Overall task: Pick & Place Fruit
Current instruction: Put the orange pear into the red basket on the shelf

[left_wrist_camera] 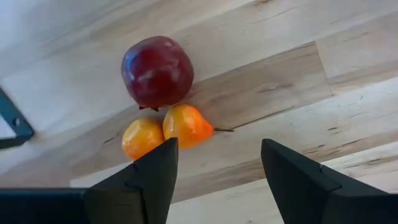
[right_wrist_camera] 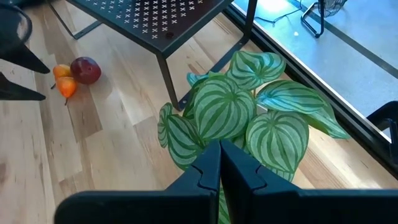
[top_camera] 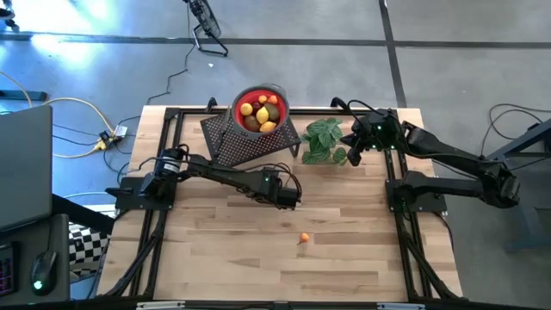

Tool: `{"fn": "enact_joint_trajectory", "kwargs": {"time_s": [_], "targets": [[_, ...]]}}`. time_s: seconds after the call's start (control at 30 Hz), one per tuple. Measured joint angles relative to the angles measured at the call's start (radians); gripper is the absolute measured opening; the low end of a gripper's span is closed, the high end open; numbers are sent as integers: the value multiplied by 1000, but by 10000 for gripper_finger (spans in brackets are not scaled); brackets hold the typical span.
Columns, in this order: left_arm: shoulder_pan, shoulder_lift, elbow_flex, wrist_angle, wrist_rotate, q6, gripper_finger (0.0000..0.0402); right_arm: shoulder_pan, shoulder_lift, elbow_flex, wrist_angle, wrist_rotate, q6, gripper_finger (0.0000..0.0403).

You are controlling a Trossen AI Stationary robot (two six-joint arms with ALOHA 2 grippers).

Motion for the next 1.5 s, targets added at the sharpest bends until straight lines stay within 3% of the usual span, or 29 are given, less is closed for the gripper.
{"fn": "enact_joint_trajectory", "kwargs": {"time_s": [0.77, 1.5], "targets": [[0, 83, 0, 4, 41, 62, 225, 0, 0, 0, -3, 0, -18, 2], [7, 94, 1, -56, -37, 87, 225, 0, 0, 0, -3, 0, -18, 2]]}}
